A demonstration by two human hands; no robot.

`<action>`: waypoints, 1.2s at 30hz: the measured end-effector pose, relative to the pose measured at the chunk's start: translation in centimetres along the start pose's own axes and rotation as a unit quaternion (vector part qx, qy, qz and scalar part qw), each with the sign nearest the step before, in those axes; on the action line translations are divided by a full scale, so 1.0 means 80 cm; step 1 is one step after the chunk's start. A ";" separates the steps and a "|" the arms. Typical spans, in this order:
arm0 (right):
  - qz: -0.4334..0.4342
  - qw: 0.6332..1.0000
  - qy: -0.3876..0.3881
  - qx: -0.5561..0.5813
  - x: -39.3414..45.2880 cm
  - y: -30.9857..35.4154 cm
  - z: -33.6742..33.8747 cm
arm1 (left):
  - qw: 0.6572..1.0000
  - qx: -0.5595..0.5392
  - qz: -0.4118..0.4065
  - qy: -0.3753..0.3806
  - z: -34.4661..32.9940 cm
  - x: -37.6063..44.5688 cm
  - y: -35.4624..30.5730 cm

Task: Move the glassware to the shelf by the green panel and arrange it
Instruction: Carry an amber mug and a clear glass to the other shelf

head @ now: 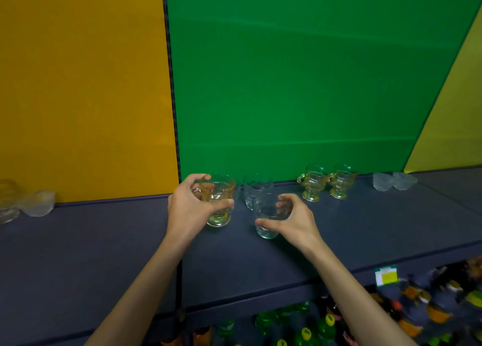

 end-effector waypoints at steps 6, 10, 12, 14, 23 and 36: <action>0.021 0.998 0.048 0.016 0.024 -0.021 -0.003 | 0.998 0.001 -0.017 -0.057 -0.015 0.002 -0.038; 0.059 0.990 0.125 0.008 0.030 -0.024 0.000 | 0.996 -0.012 -0.023 -0.085 -0.042 -0.004 -0.070; 0.076 0.984 0.159 0.005 0.035 -0.025 0.014 | 0.995 -0.016 -0.025 -0.093 -0.061 -0.007 -0.084; 0.089 0.980 0.178 0.011 0.042 -0.029 0.038 | 0.995 -0.017 -0.027 -0.096 -0.084 -0.013 -0.099; 0.159 0.978 0.106 -0.086 0.096 -0.093 0.200 | 0.997 -0.006 -0.035 -0.063 -0.227 -0.045 -0.156; 0.166 0.930 0.110 -0.309 0.117 -0.208 0.341 | 0.995 0.096 0.001 0.027 -0.437 -0.074 -0.126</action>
Point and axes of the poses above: each hand's wrist, its own x-axis towards the middle knuckle, its own z-axis out of the back of the hand, y = z × x, the point moved 7 cm from there along x, towards the middle knuckle, and after that the axes turned 10 degrees about z, right-handed, at the moved point
